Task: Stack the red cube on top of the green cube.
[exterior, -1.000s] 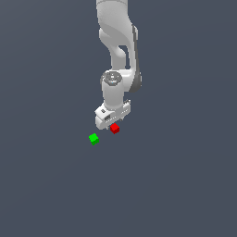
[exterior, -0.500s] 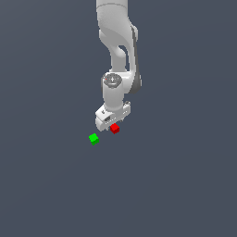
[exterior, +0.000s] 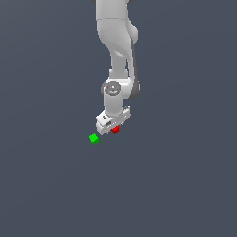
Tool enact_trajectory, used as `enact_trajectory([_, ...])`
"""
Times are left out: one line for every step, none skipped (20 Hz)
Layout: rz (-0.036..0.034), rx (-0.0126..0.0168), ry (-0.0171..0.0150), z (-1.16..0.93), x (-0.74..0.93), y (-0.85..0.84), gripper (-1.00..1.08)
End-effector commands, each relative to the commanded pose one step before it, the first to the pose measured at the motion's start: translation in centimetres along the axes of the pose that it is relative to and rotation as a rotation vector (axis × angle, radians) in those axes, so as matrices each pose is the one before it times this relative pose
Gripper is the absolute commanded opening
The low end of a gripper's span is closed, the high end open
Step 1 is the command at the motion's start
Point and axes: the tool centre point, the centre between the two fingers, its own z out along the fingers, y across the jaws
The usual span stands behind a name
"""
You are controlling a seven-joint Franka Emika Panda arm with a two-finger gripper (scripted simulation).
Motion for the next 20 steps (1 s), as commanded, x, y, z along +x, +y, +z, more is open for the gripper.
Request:
enact_trajectory([-0.00001, -0.00083, 0.00086, 0.357, 0.047, 0.046, 1.00])
enact_trajectory([0.00000, 0.00000, 0.00000, 0.025, 0.002, 0.002, 1.00])
enact_trajectory([0.00000, 0.00000, 0.00000, 0.000, 0.000, 0.000, -1.00])
enact_trajectory([0.00000, 0.00000, 0.00000, 0.000, 0.000, 0.000, -1.00])
enact_trajectory([0.00000, 0.00000, 0.00000, 0.000, 0.000, 0.000, -1.00])
enact_trajectory([0.00000, 0.00000, 0.00000, 0.000, 0.000, 0.000, -1.00])
enact_trajectory([0.00000, 0.00000, 0.00000, 0.000, 0.000, 0.000, -1.00])
enact_trajectory([0.00000, 0.00000, 0.00000, 0.000, 0.000, 0.000, -1.00])
enact_trajectory([0.00000, 0.00000, 0.00000, 0.000, 0.000, 0.000, -1.00])
enact_trajectory([0.00000, 0.00000, 0.00000, 0.000, 0.000, 0.000, -1.00])
enact_trajectory([0.00000, 0.00000, 0.00000, 0.000, 0.000, 0.000, -1.00])
enact_trajectory([0.00000, 0.00000, 0.00000, 0.000, 0.000, 0.000, -1.00])
enact_trajectory([0.00032, -0.00061, -0.00007, -0.040, -0.016, 0.030, -1.00])
enact_trajectory([0.00000, 0.00000, 0.00000, -0.025, 0.000, 0.000, -1.00])
enact_trajectory([0.00000, 0.00000, 0.00000, -0.074, -0.001, -0.001, -1.00])
enact_trajectory([0.00000, 0.00000, 0.00000, -0.124, -0.003, -0.001, -1.00])
enact_trajectory([0.00000, 0.00000, 0.00000, -0.173, -0.004, -0.002, -1.00])
enact_trajectory([0.00000, 0.00000, 0.00000, -0.223, -0.005, -0.003, -1.00])
enact_trajectory([0.00000, 0.00000, 0.00000, -0.273, -0.007, -0.004, -1.00])
enact_trajectory([0.00000, 0.00000, 0.00000, -0.323, -0.009, -0.005, -1.00])
